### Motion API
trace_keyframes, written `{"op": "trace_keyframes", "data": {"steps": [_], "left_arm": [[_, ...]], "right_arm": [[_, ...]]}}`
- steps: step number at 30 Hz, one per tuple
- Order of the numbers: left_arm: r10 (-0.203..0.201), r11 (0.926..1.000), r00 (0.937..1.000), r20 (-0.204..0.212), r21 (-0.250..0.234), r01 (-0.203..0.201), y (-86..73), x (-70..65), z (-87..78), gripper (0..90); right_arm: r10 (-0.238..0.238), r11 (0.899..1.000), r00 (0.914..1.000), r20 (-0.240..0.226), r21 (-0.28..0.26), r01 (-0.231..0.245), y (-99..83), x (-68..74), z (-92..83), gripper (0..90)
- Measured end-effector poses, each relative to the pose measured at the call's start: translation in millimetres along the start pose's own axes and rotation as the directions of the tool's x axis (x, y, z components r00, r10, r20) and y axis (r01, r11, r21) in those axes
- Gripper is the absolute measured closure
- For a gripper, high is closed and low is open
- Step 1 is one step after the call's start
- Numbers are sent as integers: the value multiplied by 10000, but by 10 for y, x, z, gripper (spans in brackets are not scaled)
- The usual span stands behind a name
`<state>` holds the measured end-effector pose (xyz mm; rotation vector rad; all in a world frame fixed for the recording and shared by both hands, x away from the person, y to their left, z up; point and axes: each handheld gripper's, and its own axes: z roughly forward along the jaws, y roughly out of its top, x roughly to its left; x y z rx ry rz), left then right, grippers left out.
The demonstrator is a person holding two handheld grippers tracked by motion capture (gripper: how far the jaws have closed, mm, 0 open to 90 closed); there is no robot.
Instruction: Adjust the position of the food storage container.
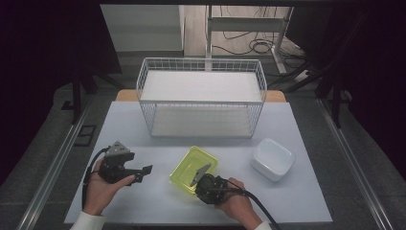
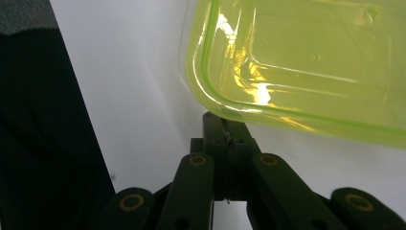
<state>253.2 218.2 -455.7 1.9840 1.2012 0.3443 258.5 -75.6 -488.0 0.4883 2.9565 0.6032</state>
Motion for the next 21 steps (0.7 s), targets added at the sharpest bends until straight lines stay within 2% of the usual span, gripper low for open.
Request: {"op": "trace_keyframes", "data": {"steps": [1,2,3,13,17,21], "left_arm": [[-2,10000,10000,8,-29,2,1,11,-14,159],[-2,10000,10000,8,-29,2,1,11,-14,159],[-47,10000,10000,20,-57,47,-2,27,-24,159],[-307,9994,9995,22,-161,308,-33,123,-63,159],[-351,9992,9994,8,-201,351,-35,145,-76,159],[-355,9992,9994,-10,-184,354,-36,151,-72,159]], "right_arm": [[52,10000,10000,56,9,-52,91,27,39,891],[52,10000,10000,56,9,-52,91,27,39,891],[225,9997,9997,34,6,-225,178,52,85,891],[750,9972,9968,282,-34,-749,498,138,322,891],[814,9966,9960,362,-170,-809,590,159,335,891],[680,9975,9970,381,-240,-671,662,157,354,891]]}}
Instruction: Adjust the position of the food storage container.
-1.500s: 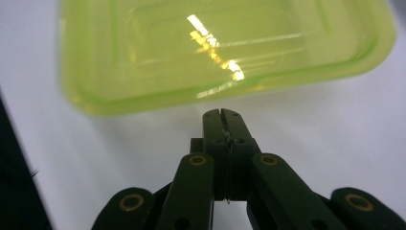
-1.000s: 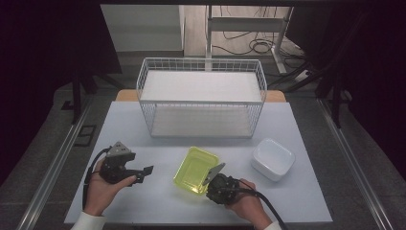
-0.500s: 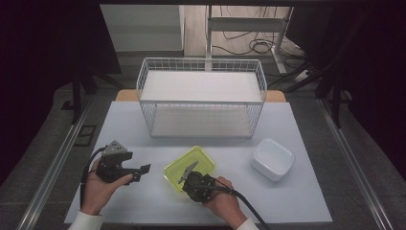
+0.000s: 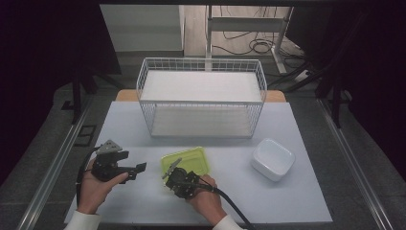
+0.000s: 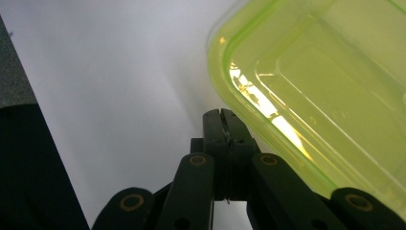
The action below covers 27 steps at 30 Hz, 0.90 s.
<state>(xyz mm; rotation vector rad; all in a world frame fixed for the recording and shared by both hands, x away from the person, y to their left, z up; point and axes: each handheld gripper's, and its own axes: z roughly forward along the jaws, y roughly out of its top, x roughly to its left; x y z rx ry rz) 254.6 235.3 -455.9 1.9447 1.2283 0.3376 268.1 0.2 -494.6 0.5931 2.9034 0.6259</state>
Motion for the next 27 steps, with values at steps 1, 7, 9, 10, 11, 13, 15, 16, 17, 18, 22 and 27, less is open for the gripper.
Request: {"op": "trace_keyframes", "data": {"steps": [1,7,9,10,11,13,15,16,17,18,22,27], "left_arm": [[-9,10000,10000,-16,5,9,-1,2,2,159],[-61,10000,9999,-94,-1,61,-9,26,-12,159],[-107,9999,9999,-110,0,107,-15,42,-17,159],[-137,9999,9998,-126,-10,137,-20,50,-17,159],[-151,9999,9998,-127,-11,151,-22,55,-18,160],[-170,9999,9998,-143,-2,170,-25,59,-20,159],[-159,9999,9998,-130,-23,159,-23,56,-22,159],[-153,9999,9998,-131,-23,153,-22,53,-22,159],[-153,9999,9998,-131,-23,153,-22,53,-22,159],[-145,9999,9998,-131,-18,145,-21,50,-21,159],[-135,9999,9998,-139,6,135,-23,47,-15,159],[-402,9992,9992,1,-46,402,-30,47,1,155]], "right_arm": [[16,10000,10000,19,-14,-16,61,-3,22,891],[49,9999,10000,70,-109,-49,178,-23,83,891],[41,9999,10000,90,-149,-40,188,-27,88,891],[68,9999,10000,52,-155,-67,195,-31,92,891],[81,9999,10000,31,-147,-80,200,-35,96,891],[81,9998,10000,24,-155,-80,203,-38,97,891],[83,9998,10000,46,-178,-82,199,-36,89,891],[137,9997,9999,24,-183,-137,196,-33,83,891],[134,9997,9999,-10,-187,-134,194,-35,77,891],[134,9997,9999,-10,-187,-134,194,-35,77,891],[98,9985,9993,-363,-533,-117,154,-37,-5,891],[205,9943,9978,-635,-1030,-270,-66,-121,-260,891]]}}
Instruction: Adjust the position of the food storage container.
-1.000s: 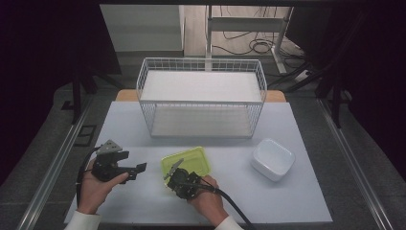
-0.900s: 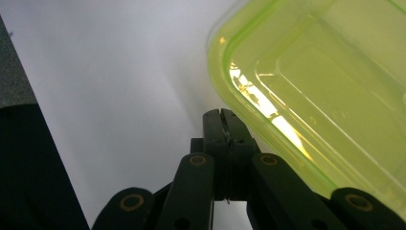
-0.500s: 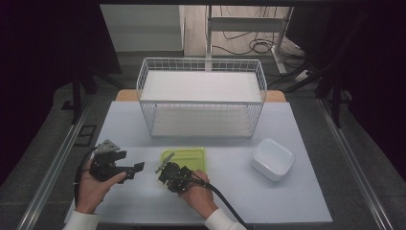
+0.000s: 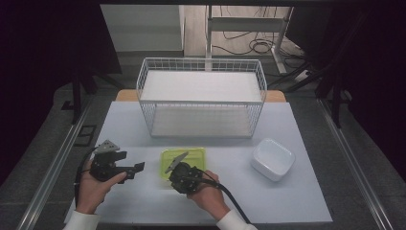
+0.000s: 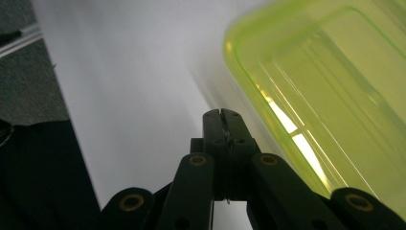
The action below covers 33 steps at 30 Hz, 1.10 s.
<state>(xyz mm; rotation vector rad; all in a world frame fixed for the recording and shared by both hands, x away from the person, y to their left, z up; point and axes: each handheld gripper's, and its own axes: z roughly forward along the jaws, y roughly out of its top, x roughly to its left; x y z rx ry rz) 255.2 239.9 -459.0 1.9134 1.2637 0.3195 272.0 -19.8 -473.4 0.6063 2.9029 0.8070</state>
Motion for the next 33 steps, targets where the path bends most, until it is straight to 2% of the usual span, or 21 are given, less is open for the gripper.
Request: {"op": "trace_keyframes", "data": {"steps": [3,5,6,7,8,9,10,11,12,13,14,15,17,19,20,23,24,28,29,30,33], "left_arm": [[-78,10000,10000,40,5,78,-2,-11,14,153],[-65,10000,9999,96,41,65,2,-35,39,152],[-65,10000,9999,96,41,65,2,-35,39,151],[-87,9999,9999,130,67,86,7,-53,64,151],[-87,9999,9999,130,67,86,7,-53,64,151],[-50,9999,9998,172,121,48,13,-58,97,150],[-50,9999,9998,172,121,48,13,-58,97,150],[-85,9997,9999,122,216,82,17,-50,133,149],[-85,9997,9999,122,216,82,17,-50,133,149],[-202,9994,9997,97,273,199,22,-38,171,149],[-202,9994,9997,97,273,199,22,-38,171,149],[-244,9992,9997,87,309,241,27,-31,192,149],[-317,9990,9994,100,303,314,37,-29,212,158],[-392,9992,9992,49,106,392,40,-45,203,175],[-450,9990,9990,76,20,450,42,-55,192,175],[-514,9985,9982,304,-162,519,47,-92,156,181],[-511,9985,9981,333,-166,516,51,-101,151,181],[-466,9989,9979,460,-5,467,68,-143,142,200],[-434,9990,9976,534,116,429,63,-158,155,200],[-434,9990,9976,534,116,429,63,-158,155,199],[-407,9989,9978,519,258,394,54,-170,178,199]], "right_arm": [[137,9998,9999,95,-149,-136,-127,-58,-135,890],[511,9980,9984,237,-378,-502,-349,-179,-329,888],[511,9980,9984,237,-378,-502,-349,-179,-329,888],[896,9942,9955,307,-624,-875,-520,-300,-453,842],[896,9942,9955,307,-624,-875,-520,-300,-453,842],[1316,9880,9907,349,-865,-1282,-656,-417,-540,730],[1316,9880,9907,349,-865,-1282,-656,-417,-540,730],[1806,9785,9829,365,-1082,-1758,-766,-520,-598,617],[1806,9785,9829,365,-1082,-1758,-766,-520,-598,617],[2211,9679,9746,367,-1311,-2146,-849,-607,-632,501],[2211,9679,9746,367,-1311,-2146,-849,-607,-632,501],[2591,9545,9649,427,-1638,-2491,-915,-678,-663,420],[2738,9488,9609,414,-1753,-2628,-937,-705,-673,392],[3239,9262,9455,338,-2150,-3096,-1002,-796,-707,308],[3239,9262,9455,338,-2150,-3096,-1002,-796,-707,308],[3596,9081,9323,377,-2438,-3404,-1043,-858,-735,245],[3596,9081,9323,377,-2438,-3404,-1043,-858,-735,245],[3669,9019,9289,513,-2642,-3417,-1067,-882,-796,245],[3856,8937,9206,620,-2732,-3559,-1082,-908,-833,250],[3856,8937,9206,620,-2732,-3559,-1082,-908,-833,250],[4065,8814,9114,647,-2905,-3725,-1106,-951,-873,253]]}}
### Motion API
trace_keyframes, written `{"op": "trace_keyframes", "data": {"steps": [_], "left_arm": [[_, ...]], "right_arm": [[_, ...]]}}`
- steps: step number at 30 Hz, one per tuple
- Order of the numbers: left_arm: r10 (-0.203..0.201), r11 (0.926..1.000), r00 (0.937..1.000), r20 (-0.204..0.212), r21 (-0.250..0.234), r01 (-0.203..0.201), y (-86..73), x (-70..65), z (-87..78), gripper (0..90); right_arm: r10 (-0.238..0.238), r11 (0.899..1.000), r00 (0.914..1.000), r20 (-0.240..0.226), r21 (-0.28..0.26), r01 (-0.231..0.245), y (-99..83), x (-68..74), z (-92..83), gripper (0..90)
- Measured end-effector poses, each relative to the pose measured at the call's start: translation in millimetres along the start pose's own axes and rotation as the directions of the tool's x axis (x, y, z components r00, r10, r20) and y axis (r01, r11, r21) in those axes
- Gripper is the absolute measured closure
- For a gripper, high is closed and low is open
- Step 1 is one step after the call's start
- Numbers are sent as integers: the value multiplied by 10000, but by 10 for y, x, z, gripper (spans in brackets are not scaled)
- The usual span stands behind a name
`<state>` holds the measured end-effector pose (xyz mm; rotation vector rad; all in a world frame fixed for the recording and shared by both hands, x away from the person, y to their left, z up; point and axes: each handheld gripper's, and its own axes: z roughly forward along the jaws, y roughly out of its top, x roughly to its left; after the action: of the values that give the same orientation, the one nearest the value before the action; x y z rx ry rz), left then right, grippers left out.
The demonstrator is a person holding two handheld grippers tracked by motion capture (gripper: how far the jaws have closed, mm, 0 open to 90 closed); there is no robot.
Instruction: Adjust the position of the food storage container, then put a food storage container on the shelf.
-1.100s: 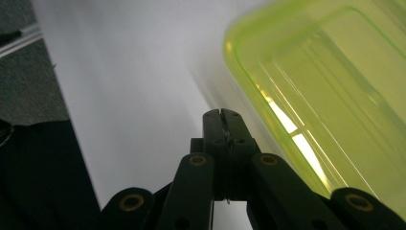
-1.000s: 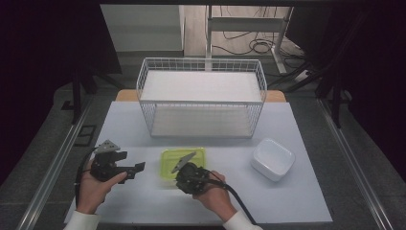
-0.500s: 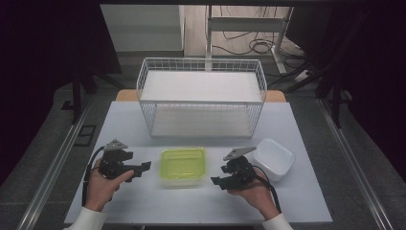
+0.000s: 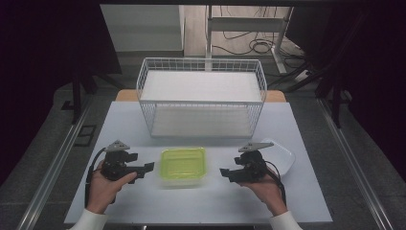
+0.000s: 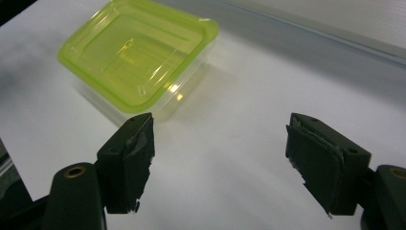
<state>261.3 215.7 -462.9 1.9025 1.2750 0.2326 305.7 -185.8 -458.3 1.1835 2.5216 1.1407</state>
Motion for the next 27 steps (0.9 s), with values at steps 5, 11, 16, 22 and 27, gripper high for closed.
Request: {"op": "trace_keyframes", "data": {"steps": [5,11,16,22,27], "left_arm": [[-93,9999,10000,7,-51,93,-5,1,20,203],[-414,9990,9987,303,-129,418,5,12,52,204],[-758,9970,9958,507,-106,765,6,-1,103,203],[-1242,9923,9876,955,92,1239,27,54,182,236],[-1786,9839,9760,1245,248,1769,32,141,256,260]], "right_arm": [[160,9997,9998,-75,-176,-161,10,-26,-25,291],[327,9992,9994,-117,-207,-329,18,-21,12,293],[544,9983,9978,-383,-172,-551,36,-36,36,317],[1067,9938,9916,-730,-229,-1086,92,-81,128,351],[1399,9896,9848,-1028,-177,-1424,120,-102,222,367]]}}
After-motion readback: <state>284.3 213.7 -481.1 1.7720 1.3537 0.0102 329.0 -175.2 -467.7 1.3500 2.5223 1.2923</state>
